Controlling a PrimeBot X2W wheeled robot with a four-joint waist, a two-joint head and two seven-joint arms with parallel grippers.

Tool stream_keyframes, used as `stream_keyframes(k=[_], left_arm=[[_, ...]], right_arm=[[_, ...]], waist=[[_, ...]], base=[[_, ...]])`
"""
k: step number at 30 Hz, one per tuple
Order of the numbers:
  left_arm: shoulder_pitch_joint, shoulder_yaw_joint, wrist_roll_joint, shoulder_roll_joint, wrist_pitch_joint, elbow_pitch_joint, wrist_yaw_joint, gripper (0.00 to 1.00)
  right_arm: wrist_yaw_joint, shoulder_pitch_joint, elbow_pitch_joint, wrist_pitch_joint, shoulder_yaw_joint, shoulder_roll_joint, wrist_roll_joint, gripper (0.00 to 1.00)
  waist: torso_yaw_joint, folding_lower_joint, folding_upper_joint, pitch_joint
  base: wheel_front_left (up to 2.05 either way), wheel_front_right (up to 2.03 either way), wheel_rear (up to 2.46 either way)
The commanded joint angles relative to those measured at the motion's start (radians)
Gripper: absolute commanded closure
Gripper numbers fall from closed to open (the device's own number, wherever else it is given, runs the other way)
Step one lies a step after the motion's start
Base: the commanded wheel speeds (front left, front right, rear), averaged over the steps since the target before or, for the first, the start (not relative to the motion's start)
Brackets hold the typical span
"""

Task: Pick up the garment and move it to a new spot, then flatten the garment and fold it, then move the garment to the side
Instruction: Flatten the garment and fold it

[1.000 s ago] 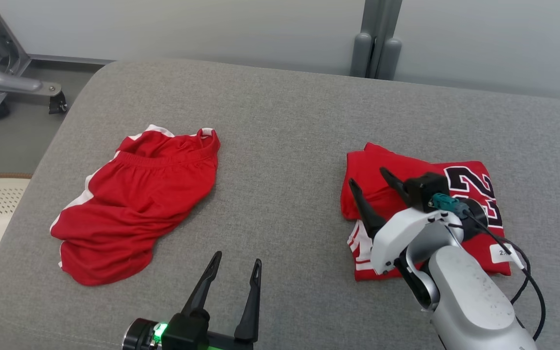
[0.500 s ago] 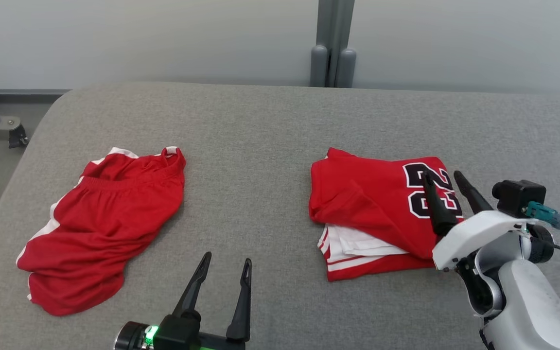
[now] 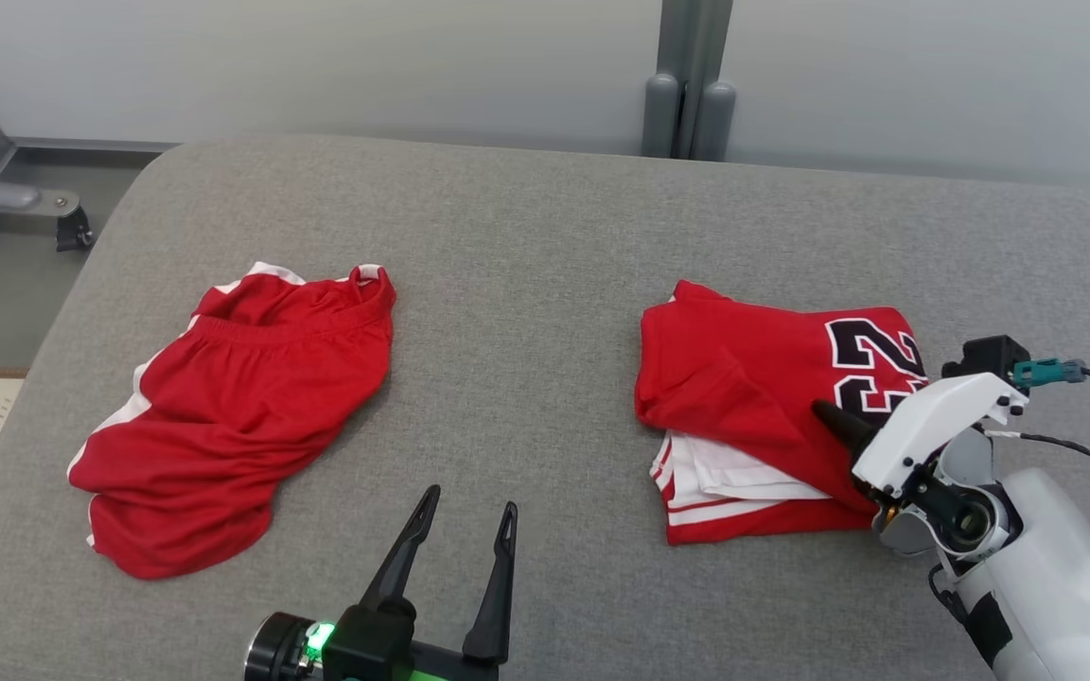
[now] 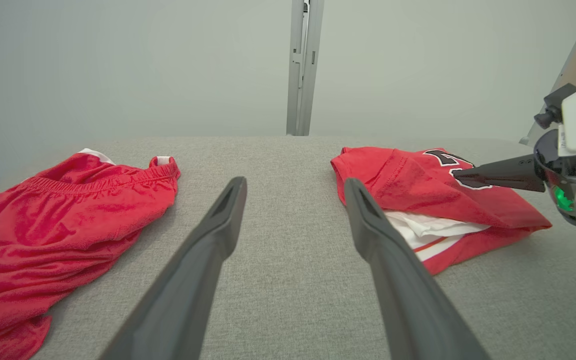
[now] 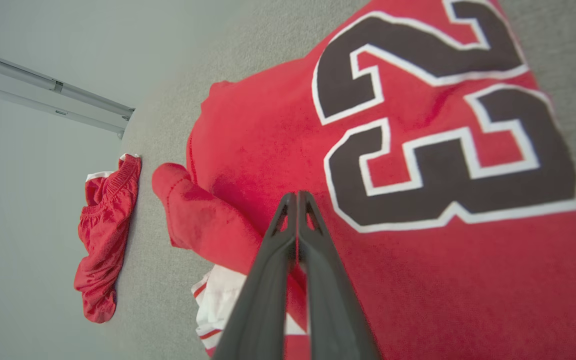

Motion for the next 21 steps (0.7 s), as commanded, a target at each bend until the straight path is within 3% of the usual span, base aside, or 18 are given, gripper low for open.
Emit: stream_keyframes(k=[1,5,9,13,14,15,16,21], left_arm=[[-0.018,-0.002,-0.005,0.001,0.000,0.002,0.000,0.00],[-0.021,-0.009,-0.005,0.001,0.000,0.008,0.002,0.00],[-0.013,-0.003,-0.004,0.001,0.000,0.009,0.009,0.00],[0.009,0.008,-0.001,0.001,0.000,0.008,0.015,0.00],[0.016,0.015,-0.002,0.001,0.000,0.008,0.017,0.00],[0.023,0.023,-0.005,0.001,0.000,0.006,0.021,0.00],[0.029,0.032,-0.007,0.001,0.000,0.003,0.022,0.00],[0.054,0.095,-0.023,0.001,0.000,-0.018,0.029,0.00]], right_arm=[[0.000,-0.015,0.015,0.014,0.018,0.003,0.024,1.00],[0.000,0.007,0.004,0.087,0.079,0.030,0.127,1.00],[0.000,0.066,-0.127,0.107,0.138,0.020,0.230,1.00],[0.000,0.150,-0.303,0.000,0.182,-0.047,0.246,1.00],[0.000,0.175,-0.337,-0.055,0.199,-0.075,0.214,0.80],[0.000,0.193,-0.359,-0.099,0.217,-0.095,0.188,0.53],[0.000,0.210,-0.379,-0.155,0.238,-0.122,0.146,0.00],[0.000,0.261,-0.386,-0.411,0.309,-0.211,-0.034,0.00]], waist=[[0.028,0.0000,0.0000,0.018],[0.042,0.0000,0.0000,0.014],[0.034,0.0000,0.0000,0.002],[0.005,0.0000,0.0000,-0.022],[-0.005,0.0000,0.0000,-0.029],[-0.017,0.0000,0.0000,-0.035],[-0.031,0.0000,0.0000,-0.041],[-0.104,0.0000,0.0000,-0.065]], base=[[0.00,0.00,0.00],[0.00,0.00,0.00],[0.00,0.00,0.00],[0.00,0.00,0.00],[0.00,0.00,0.00],[0.00,0.00,0.00],[0.00,0.00,0.00],[0.00,0.00,0.00]])
